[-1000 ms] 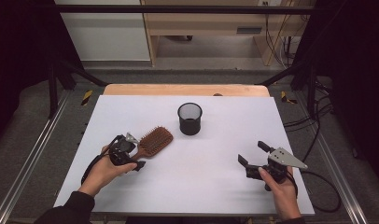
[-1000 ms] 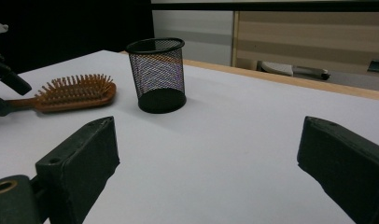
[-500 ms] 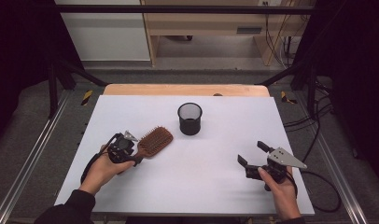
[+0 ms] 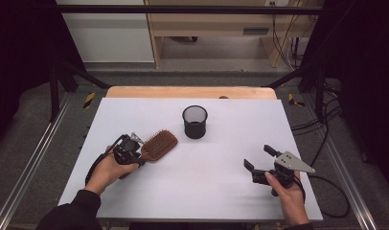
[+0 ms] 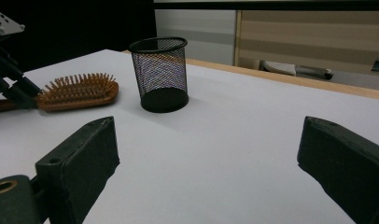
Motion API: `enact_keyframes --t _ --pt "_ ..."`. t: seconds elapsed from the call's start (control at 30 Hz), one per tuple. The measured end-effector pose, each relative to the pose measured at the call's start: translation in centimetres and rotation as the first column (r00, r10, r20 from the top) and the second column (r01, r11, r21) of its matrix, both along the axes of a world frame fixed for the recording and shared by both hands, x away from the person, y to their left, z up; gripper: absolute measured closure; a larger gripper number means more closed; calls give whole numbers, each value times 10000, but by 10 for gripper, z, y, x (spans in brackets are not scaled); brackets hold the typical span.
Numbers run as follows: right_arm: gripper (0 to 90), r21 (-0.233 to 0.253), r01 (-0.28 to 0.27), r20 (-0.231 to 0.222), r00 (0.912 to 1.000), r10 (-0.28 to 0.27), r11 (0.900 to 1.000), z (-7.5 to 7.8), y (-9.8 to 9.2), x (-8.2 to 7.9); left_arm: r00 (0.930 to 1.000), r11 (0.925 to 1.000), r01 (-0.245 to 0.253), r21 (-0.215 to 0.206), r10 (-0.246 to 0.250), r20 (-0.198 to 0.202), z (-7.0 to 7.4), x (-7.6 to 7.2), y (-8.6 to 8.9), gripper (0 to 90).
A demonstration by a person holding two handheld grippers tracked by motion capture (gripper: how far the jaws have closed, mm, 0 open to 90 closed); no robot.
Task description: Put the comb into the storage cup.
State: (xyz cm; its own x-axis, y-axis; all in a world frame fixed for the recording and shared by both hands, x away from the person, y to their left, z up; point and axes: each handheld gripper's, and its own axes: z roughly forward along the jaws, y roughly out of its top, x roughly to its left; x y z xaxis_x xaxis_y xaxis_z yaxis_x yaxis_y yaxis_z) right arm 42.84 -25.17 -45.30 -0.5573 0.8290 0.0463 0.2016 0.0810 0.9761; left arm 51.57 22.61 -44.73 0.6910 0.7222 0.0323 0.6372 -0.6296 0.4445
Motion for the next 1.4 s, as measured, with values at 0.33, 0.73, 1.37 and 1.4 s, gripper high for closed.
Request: enact_keyframes --t 0.33,0.73,1.37,1.4 --pt "55 -18 -53 -39 10000 53 10000 0 1 0 9990 9990 393 231 -388 -213 -4 1 0 673" --pt "55 10 -153 -52 9999 153 9999 0 2 0 9994 9994 288 172 -285 -205 -4 1 0 726" --pt "53 61 -228 -124 9997 228 9997 1 4 0 9749 9918 98 -1276 189 2217 25 -30 5 726" --pt "53 85 -261 -136 9996 262 9996 1 5 -1 9714 9892 109 -1464 242 2362 27 -34 4 726"
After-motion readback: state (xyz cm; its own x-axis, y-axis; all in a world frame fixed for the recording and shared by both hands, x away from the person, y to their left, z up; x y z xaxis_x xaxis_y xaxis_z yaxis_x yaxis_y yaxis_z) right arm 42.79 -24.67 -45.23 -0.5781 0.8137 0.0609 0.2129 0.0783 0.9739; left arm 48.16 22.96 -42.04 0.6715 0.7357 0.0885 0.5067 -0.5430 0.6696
